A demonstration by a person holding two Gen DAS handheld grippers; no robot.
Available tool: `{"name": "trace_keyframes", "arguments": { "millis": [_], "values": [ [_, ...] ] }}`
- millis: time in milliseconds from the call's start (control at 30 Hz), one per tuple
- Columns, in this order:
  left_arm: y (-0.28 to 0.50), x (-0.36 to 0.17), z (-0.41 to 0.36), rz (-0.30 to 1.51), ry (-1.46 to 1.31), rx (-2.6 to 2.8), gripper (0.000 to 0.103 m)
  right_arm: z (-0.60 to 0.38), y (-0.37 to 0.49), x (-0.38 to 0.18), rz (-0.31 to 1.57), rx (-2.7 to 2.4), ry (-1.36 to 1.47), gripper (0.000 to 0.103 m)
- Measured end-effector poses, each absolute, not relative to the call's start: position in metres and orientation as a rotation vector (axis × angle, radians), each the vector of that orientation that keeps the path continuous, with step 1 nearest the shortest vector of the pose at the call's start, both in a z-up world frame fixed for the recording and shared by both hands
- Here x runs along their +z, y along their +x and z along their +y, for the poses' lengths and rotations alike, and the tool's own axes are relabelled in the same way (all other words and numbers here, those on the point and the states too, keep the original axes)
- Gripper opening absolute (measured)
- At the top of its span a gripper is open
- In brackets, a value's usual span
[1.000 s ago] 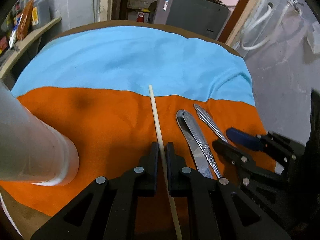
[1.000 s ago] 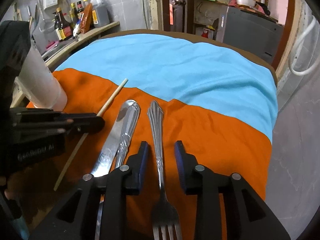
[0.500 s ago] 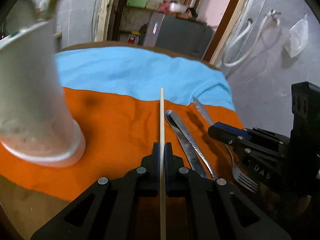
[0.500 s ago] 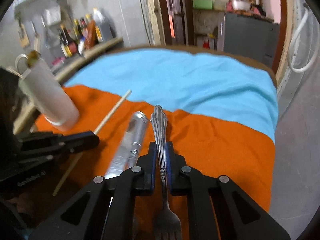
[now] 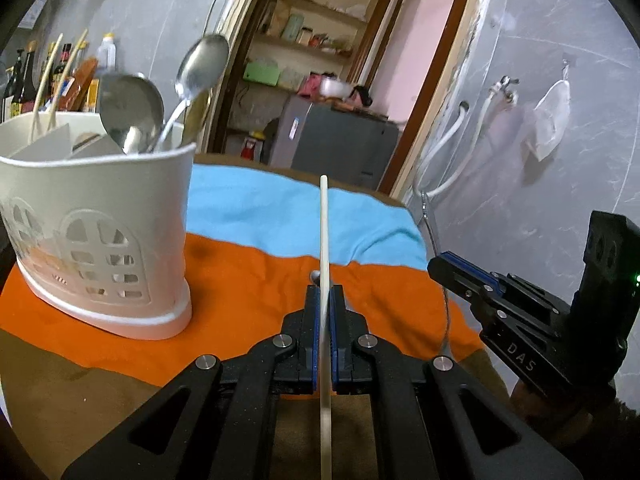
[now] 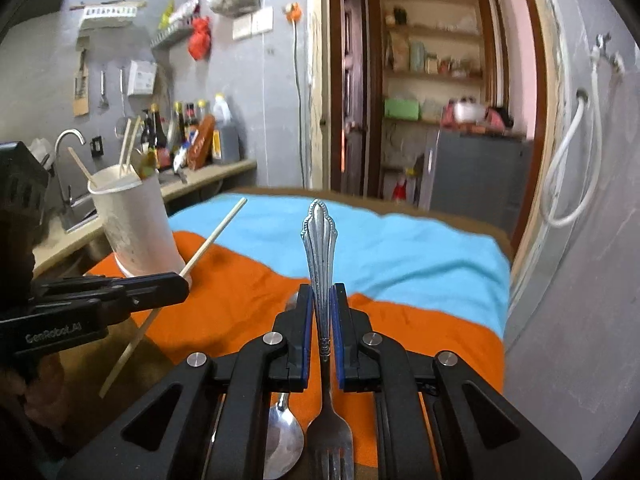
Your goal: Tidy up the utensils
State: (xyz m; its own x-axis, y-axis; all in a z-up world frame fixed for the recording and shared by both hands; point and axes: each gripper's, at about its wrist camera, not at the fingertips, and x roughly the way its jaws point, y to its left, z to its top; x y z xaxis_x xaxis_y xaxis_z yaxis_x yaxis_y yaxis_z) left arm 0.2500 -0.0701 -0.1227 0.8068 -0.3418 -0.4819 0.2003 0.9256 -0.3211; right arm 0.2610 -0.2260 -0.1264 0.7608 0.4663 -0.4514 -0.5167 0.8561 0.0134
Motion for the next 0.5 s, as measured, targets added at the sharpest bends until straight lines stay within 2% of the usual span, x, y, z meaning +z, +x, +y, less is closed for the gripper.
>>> {"name": "trace_keyframes", "arguments": {
  "millis": [500],
  "values": [
    [0.221,-0.101,-0.063,0.366,-0.268,-0.271,0.002,-0.247,0.233,-0.115,0.261,0.547,-0.044,0.007]
  ]
}}
